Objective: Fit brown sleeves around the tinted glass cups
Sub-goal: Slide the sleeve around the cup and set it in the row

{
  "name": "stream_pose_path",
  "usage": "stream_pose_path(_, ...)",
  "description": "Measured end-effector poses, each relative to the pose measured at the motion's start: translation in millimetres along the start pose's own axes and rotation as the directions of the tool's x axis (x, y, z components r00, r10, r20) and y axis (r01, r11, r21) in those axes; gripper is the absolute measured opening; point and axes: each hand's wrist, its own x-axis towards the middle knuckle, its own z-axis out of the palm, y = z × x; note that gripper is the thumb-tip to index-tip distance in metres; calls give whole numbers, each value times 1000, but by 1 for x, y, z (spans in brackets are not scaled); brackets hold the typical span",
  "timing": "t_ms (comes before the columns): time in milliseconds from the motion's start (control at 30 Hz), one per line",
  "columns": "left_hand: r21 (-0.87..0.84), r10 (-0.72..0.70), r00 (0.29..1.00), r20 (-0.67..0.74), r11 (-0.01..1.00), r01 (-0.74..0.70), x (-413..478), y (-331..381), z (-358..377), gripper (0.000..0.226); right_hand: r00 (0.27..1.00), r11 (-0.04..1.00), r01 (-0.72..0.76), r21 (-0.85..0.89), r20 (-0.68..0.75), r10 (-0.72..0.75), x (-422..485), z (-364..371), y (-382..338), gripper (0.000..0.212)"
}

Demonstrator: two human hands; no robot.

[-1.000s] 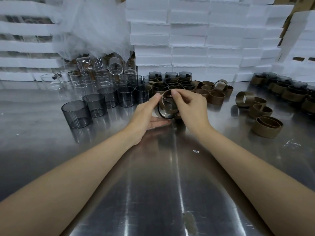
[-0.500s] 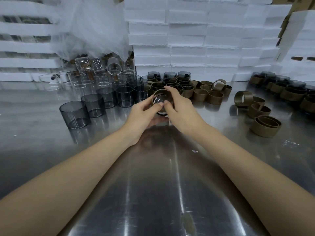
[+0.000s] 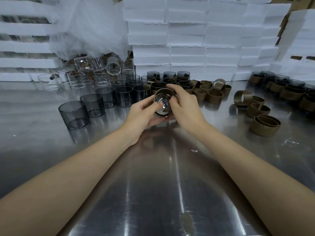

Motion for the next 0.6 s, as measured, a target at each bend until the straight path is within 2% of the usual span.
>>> stream_pose_path(333, 84, 3, 999, -54, 997, 2, 3, 2, 1, 34, 992, 996, 54, 67, 114, -62, 5, -7, 6, 42)
stream_pose_path(433, 102, -4, 997, -74, 995, 12, 3, 2, 1, 38, 988, 993, 79, 89, 124, -90, 5, -9, 8, 42)
stream_pose_path(600, 85, -24, 997, -73, 996, 30, 2, 3, 4, 37, 992, 996, 79, 29, 100, -81, 9, -10, 15, 42)
